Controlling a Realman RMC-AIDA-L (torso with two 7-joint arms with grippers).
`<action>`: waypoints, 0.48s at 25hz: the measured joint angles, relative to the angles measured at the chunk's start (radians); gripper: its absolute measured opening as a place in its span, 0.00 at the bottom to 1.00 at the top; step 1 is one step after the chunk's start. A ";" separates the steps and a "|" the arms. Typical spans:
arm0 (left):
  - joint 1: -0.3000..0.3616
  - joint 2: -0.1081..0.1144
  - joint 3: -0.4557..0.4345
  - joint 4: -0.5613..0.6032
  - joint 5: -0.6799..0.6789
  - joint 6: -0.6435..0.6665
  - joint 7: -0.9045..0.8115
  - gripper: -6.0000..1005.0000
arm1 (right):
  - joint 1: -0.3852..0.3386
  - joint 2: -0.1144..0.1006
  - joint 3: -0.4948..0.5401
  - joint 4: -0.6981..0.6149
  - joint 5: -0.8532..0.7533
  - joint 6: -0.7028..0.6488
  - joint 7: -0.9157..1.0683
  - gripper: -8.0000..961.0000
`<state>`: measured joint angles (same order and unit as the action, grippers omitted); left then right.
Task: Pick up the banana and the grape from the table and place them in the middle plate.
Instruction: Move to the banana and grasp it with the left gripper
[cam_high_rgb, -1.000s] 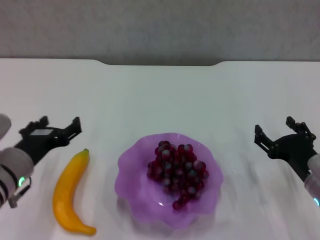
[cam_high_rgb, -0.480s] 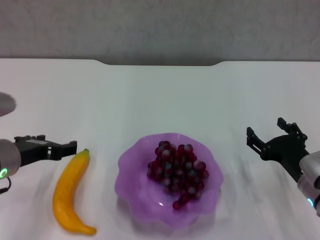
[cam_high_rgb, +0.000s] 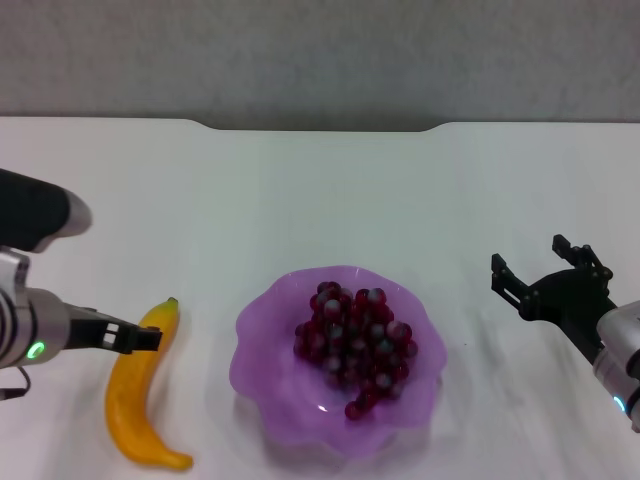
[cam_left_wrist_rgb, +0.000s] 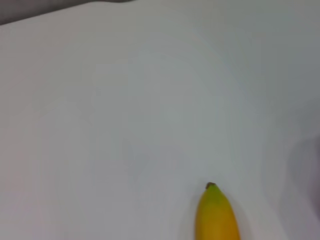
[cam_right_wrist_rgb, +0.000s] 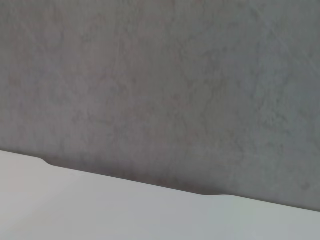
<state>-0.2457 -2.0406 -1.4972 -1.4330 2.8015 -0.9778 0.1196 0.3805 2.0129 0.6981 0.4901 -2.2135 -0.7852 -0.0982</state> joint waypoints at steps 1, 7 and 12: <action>-0.004 0.000 0.010 0.000 0.006 -0.001 -0.009 0.88 | 0.000 0.000 0.000 -0.001 0.001 0.000 0.000 0.92; -0.044 -0.001 0.060 0.061 0.042 -0.013 -0.051 0.88 | -0.001 0.001 0.000 0.001 0.002 0.000 0.000 0.92; -0.086 -0.001 0.091 0.127 0.067 -0.004 -0.093 0.88 | -0.001 0.001 0.000 0.001 0.002 0.000 0.000 0.92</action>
<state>-0.3320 -2.0417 -1.4064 -1.3062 2.8686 -0.9821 0.0264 0.3796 2.0141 0.6980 0.4910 -2.2114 -0.7853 -0.0983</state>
